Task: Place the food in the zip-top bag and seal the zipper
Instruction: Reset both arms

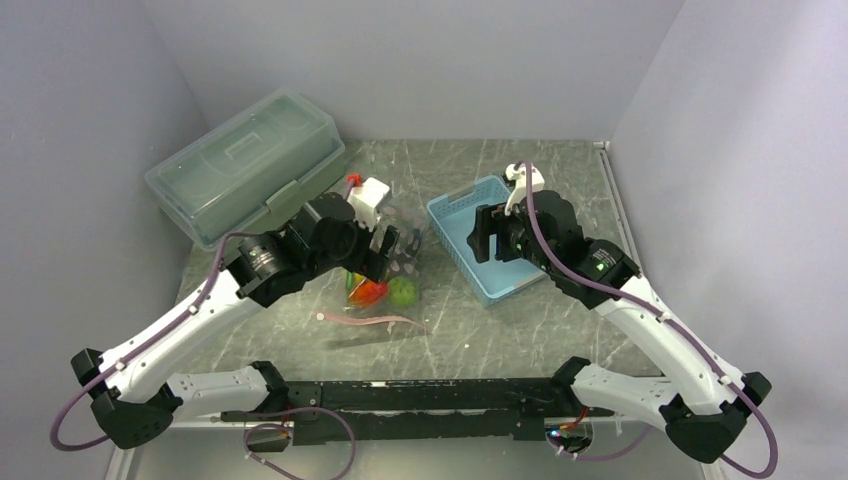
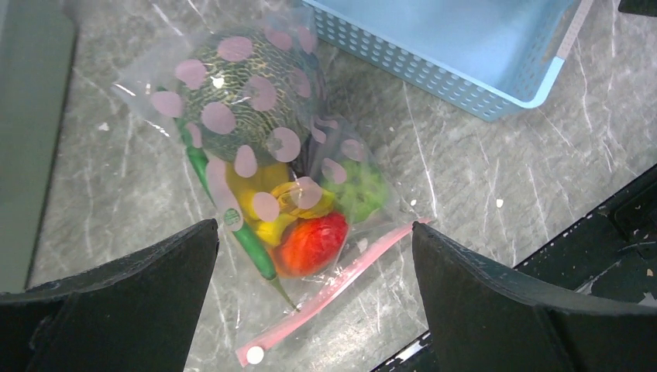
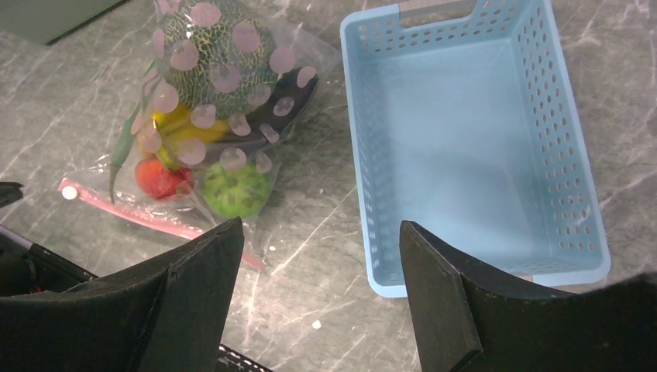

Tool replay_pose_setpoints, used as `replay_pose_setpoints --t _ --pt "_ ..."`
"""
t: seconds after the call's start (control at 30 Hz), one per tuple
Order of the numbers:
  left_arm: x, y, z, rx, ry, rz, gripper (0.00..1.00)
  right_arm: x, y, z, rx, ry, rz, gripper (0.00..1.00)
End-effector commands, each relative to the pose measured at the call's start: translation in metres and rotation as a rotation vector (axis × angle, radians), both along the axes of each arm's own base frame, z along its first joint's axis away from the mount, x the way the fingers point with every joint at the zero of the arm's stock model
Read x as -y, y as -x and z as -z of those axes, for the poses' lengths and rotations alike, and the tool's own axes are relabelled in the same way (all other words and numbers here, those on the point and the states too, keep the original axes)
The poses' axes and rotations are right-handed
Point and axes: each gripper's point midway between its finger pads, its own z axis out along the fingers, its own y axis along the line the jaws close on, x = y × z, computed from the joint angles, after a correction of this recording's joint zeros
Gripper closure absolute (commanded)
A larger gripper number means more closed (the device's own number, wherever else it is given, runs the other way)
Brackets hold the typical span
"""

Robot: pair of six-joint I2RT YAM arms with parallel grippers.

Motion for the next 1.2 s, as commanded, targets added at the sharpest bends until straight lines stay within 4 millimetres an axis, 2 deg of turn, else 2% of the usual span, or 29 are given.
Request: replay_pose_setpoints --t 0.0,0.23,0.4,0.6,0.83,1.17 --pt "-0.020 -0.003 -0.023 0.028 -0.019 -0.094 0.00 0.005 -0.008 -0.046 0.118 -0.086 0.051 0.22" --pt "-0.038 -0.003 -0.045 0.078 0.002 -0.167 0.00 0.014 -0.009 -0.060 0.162 -0.113 0.100 0.18" --pt "-0.050 0.000 -0.053 0.101 0.018 -0.197 0.00 0.021 -0.006 -0.071 0.204 -0.156 0.125 0.17" --pt "-0.063 0.005 -0.063 0.161 0.065 -0.216 0.00 0.037 0.000 -0.074 0.249 -0.177 0.169 0.16" --pt "-0.072 0.012 -0.065 0.184 0.097 -0.219 0.00 0.053 0.009 -0.072 0.298 -0.194 0.202 0.15" --pt "-0.075 0.016 -0.063 0.179 0.100 -0.216 0.00 0.057 0.014 -0.074 0.359 -0.207 0.188 0.15"
